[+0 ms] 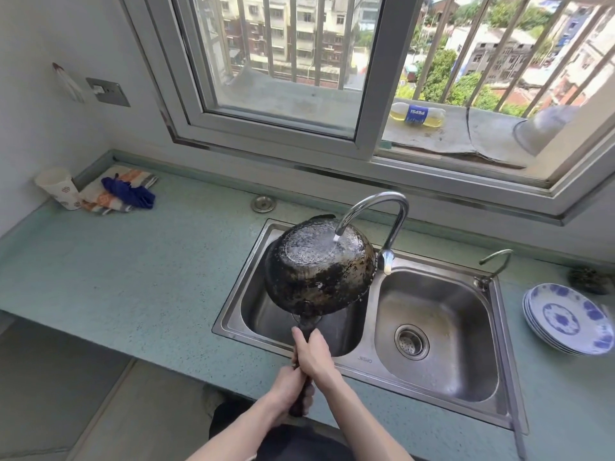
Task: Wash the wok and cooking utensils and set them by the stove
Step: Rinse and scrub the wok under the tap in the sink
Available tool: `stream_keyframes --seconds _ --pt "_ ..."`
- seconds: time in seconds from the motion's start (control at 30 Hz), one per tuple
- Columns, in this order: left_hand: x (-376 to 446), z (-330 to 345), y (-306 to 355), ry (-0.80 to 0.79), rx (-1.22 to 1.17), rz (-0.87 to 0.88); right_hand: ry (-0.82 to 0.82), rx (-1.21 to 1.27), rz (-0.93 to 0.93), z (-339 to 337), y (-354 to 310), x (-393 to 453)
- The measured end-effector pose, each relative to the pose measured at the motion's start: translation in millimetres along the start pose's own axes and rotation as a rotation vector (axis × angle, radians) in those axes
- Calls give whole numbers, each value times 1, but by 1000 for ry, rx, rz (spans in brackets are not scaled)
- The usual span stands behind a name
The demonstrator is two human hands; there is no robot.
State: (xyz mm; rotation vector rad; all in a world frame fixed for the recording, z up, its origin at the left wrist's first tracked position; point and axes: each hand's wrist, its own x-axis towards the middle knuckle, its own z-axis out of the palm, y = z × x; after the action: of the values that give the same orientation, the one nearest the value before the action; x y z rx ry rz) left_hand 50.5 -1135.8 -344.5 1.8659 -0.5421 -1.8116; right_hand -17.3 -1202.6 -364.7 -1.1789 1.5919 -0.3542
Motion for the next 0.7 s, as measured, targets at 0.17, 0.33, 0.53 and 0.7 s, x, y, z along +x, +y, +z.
stream_keyframes --seconds 0.17,0.33,0.53,0.7 --pt "0 -1 -1 -6 -10 12 -9 -3 -8 0 1 2" --pt "3 -1 4 -6 -42 29 16 -7 -10 1 3 11" --pt "5 -2 8 -10 -58 29 -2 21 -9 -3 -4 11" --pt "7 -1 17 -6 -62 61 -4 31 -20 -11 -15 9"
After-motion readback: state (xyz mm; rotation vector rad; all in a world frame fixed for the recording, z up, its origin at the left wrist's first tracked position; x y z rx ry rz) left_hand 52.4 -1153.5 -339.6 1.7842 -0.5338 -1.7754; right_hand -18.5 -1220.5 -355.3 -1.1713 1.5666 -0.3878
